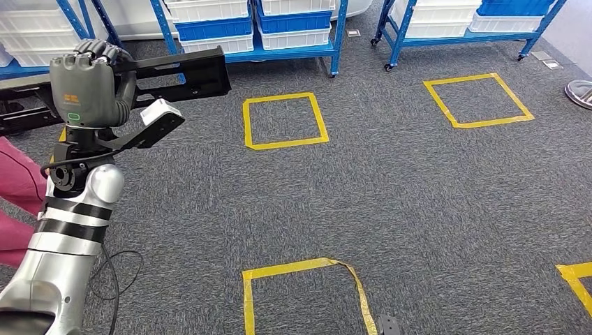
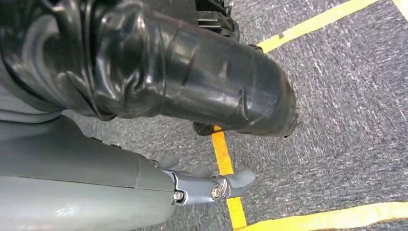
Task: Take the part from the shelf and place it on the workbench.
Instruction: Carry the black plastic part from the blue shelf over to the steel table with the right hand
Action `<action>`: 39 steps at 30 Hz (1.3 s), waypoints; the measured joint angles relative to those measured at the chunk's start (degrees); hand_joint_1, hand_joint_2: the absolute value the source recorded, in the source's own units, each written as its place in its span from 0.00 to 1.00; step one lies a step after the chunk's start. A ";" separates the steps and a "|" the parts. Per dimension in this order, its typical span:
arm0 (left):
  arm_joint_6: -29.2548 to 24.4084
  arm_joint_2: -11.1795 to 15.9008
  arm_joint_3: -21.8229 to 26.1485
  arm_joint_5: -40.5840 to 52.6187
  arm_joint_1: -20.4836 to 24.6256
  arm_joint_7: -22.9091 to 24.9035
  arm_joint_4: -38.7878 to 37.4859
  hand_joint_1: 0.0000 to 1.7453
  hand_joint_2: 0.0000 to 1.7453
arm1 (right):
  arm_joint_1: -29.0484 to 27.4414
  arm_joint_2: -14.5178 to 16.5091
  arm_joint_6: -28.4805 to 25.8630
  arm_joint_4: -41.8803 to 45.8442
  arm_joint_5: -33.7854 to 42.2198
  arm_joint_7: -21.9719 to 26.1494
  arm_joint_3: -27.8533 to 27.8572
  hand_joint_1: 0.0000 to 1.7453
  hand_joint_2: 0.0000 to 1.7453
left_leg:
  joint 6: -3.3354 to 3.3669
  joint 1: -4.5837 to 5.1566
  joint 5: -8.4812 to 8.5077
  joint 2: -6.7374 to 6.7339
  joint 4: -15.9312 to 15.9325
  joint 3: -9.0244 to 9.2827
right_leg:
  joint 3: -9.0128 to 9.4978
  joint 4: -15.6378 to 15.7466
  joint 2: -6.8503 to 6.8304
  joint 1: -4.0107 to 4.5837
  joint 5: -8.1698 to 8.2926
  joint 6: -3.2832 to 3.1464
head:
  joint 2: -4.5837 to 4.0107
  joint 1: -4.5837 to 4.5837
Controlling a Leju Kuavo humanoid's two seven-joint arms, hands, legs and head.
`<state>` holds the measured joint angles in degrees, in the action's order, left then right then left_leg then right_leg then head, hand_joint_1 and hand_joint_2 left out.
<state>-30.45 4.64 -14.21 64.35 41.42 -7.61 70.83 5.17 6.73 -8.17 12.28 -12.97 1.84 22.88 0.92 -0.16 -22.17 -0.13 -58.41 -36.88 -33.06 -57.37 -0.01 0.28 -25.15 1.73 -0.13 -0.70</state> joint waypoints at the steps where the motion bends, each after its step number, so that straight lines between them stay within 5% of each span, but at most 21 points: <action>1: 0.05 0.02 -0.01 0.00 0.09 0.00 0.04 1.00 1.00 | 0.01 -0.02 -0.21 0.00 -0.30 0.01 -0.07 0.00 0.00 | 0.29 -0.11 0.29 -0.06 0.53 0.20 | -0.18 -0.14 0.00 -0.10 -0.11 0.21 | 0.00 0.01; 4: 0.31 0.02 -0.01 0.00 0.47 -0.02 0.12 1.00 1.00 | 0.03 -0.13 -0.60 0.00 -0.83 0.02 -0.27 0.00 0.00 | 0.81 -0.69 1.21 -0.18 1.92 0.44 | -3.38 -6.40 0.04 -0.39 -3.62 0.23 | 0.00 0.10; 7: 0.44 0.05 -0.03 0.00 0.43 -0.02 0.10 1.00 1.00 | -0.07 -0.15 -0.62 0.00 -1.02 0.02 -0.38 0.00 0.00 | 0.35 -1.11 1.66 0.40 1.93 -0.30 | -7.58 -15.97 0.03 -1.24 -7.46 0.92 | 0.00 0.11; 9: 0.46 0.05 -0.07 0.00 0.30 -0.02 0.09 1.00 1.00 | -0.11 -0.19 -0.62 0.00 -1.27 0.02 -0.43 0.00 0.00 | -0.36 -1.71 2.07 1.18 1.84 -0.80 | -5.61 -12.89 0.10 -2.01 -6.07 2.51 | 0.00 0.13; 11: 0.46 0.04 -0.07 0.00 0.34 -0.02 0.12 1.00 1.00 | -0.11 -0.14 -0.63 -0.01 -1.59 0.02 -0.51 0.00 0.00 | -1.34 -2.16 2.41 2.12 1.48 -1.42 | -1.11 -4.79 1.13 -2.78 -3.45 4.02 | 0.00 0.21; 13: 0.46 0.00 -0.08 0.01 0.40 0.00 0.14 1.00 1.00 | -0.16 -0.07 -0.68 -0.02 -1.80 0.03 -0.62 0.00 0.00 | -2.39 -2.17 2.81 2.96 1.25 -1.95 | 0.84 -1.00 1.78 -2.93 -2.27 3.50 | 0.00 0.16; 15: 0.46 0.00 -0.10 0.02 0.34 0.01 0.14 1.00 1.00 | -0.19 -0.10 -0.73 -0.02 -1.86 0.04 -0.76 0.00 0.00 | -3.26 -2.24 3.48 3.55 1.69 -2.09 | 0.70 -1.27 1.18 -2.62 -1.95 1.95 | 0.00 0.06; 18: 0.46 0.21 -0.13 0.02 0.32 0.01 0.12 1.00 1.00 | -0.13 -0.12 -0.75 -0.02 -1.88 0.05 -0.97 0.00 0.00 | -3.65 -2.28 1.57 1.94 -1.04 -3.37 | 0.59 -1.32 0.16 -2.55 -1.27 0.47 | 0.00 -0.13; 21: 0.47 0.29 -0.15 0.02 0.29 0.02 0.03 1.00 1.00 | -0.25 -0.10 -0.76 -0.02 -1.97 0.06 -1.16 0.00 0.00 | -3.32 -1.99 -4.78 0.62 -13.06 -8.00 | 0.39 -1.33 -1.01 -1.89 -1.08 -0.37 | 0.00 -0.31; 23: 0.48 0.29 -0.15 0.02 0.07 0.04 -0.06 1.00 1.00 | -0.31 -0.10 -0.77 -0.02 -2.02 0.09 -1.22 0.00 0.00 | -2.91 -1.81 -5.81 0.59 -16.48 -8.87 | 0.33 -1.35 -2.06 -1.43 -1.09 -0.51 | 0.00 -0.31; 25: 0.48 0.29 -0.15 0.02 0.01 0.06 -0.06 1.00 1.00 | -0.30 -0.10 -0.77 -0.02 -2.05 0.15 -1.26 0.00 0.00 | -2.13 -1.43 -3.34 -0.29 -11.02 -5.24 | 0.43 -1.36 -3.18 -1.15 -1.17 -0.57 | 0.00 -0.32; 27: 0.48 0.28 -0.17 0.02 0.25 0.07 -0.03 1.00 1.00 | -0.26 -0.10 -0.77 -0.02 -2.08 0.20 -1.28 0.00 0.00 | -1.35 -0.51 -1.49 -3.07 -3.71 -0.96 | 0.51 -1.41 -4.29 -0.65 -1.32 -0.56 | 0.00 -0.28; 29: 0.48 0.29 -0.21 0.02 0.40 0.07 -0.02 1.00 1.00 | -0.22 -0.11 -0.77 -0.02 -2.09 0.23 -1.29 0.00 0.00 | -0.88 0.29 -1.37 -4.18 -1.06 0.18 | 0.51 -1.41 -5.47 -0.20 -1.43 -0.49 | 0.00 -0.22; 31: 0.47 0.38 -0.20 0.02 0.39 0.09 -0.01 1.00 1.00 | -0.14 -0.13 -0.77 -0.02 -2.10 0.25 -1.30 0.00 0.00 | -0.37 0.32 -1.01 -2.62 -0.79 -0.15 | 0.35 -1.46 -6.30 -0.22 -1.65 -0.23 | 0.00 -0.22; 33: 0.48 0.42 -0.19 0.02 0.54 0.12 0.01 1.00 1.00 | -0.07 -0.15 -0.77 -0.01 -2.12 0.29 -1.31 0.00 0.00 | 0.30 0.04 -0.58 -1.29 -0.48 -0.29 | -0.61 -3.43 -4.12 -0.47 -3.01 -0.02 | 0.00 -0.20; 35: 0.48 0.33 -0.20 0.02 0.63 0.14 -0.01 1.00 1.00 | -0.14 -0.17 -0.77 -0.02 -2.15 0.35 -1.31 0.00 0.00 | 0.78 -0.14 -0.27 0.05 -0.37 -0.54 | -3.43 -9.66 -1.06 -0.65 -5.99 -0.30 | 0.00 -0.07; 37: 0.49 0.26 -0.22 0.03 0.43 0.15 -0.04 1.00 1.00 | -0.30 -0.19 -0.77 -0.02 -2.15 0.37 -1.31 0.00 0.00 | 1.01 -0.11 -0.03 1.65 -0.39 -0.92 | -6.94 -16.83 -0.27 -0.67 -8.54 -0.44 | 0.00 0.01; 39: 0.50 0.25 -0.24 0.03 0.14 0.15 -0.06 1.00 1.00 | -0.39 -0.21 -0.77 -0.02 -2.15 0.37 -1.31 0.00 0.00 | 0.96 -0.09 0.24 3.36 -0.40 -1.17 | -7.25 -17.06 -0.09 -0.71 -7.97 0.15 | 0.00 0.01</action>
<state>-29.94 4.90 -14.45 64.37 41.56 -7.45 70.77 4.78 6.51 -8.94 12.26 -15.12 2.21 21.57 1.88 -0.25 -21.93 3.23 -58.81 -38.05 -40.31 -74.44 -0.10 -0.43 -33.11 1.88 -0.13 -0.70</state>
